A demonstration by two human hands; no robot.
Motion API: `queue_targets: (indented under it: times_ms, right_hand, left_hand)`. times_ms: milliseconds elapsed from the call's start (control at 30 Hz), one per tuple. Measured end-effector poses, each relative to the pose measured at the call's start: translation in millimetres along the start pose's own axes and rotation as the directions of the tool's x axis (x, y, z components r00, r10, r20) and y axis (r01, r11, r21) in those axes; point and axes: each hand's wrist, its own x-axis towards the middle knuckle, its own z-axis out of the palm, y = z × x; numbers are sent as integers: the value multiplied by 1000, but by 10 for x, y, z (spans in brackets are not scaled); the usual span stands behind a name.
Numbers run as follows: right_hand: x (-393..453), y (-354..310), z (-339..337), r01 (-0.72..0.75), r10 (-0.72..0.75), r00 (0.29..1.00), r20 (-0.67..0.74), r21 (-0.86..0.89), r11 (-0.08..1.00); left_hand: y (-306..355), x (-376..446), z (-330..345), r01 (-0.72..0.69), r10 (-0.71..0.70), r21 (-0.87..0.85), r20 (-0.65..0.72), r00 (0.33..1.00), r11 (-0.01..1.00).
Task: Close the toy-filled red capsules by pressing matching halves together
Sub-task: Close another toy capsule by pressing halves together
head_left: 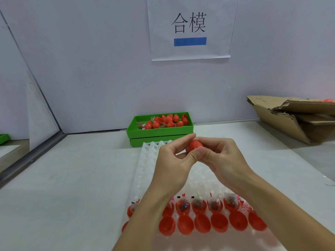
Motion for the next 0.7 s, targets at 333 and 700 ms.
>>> queue_targets:
  times_ms: [333, 700]
  right_hand:
    - [-3, -220, -63, -278, 244, 959, 144, 327, 903]
    - [-7, -227, -20, -364, 367, 930, 28, 217, 906]
  left_hand:
    - [76, 11, -91, -138, 133, 153, 42, 990, 979]
    - [24, 65, -89, 108, -121, -255, -36, 992, 961]
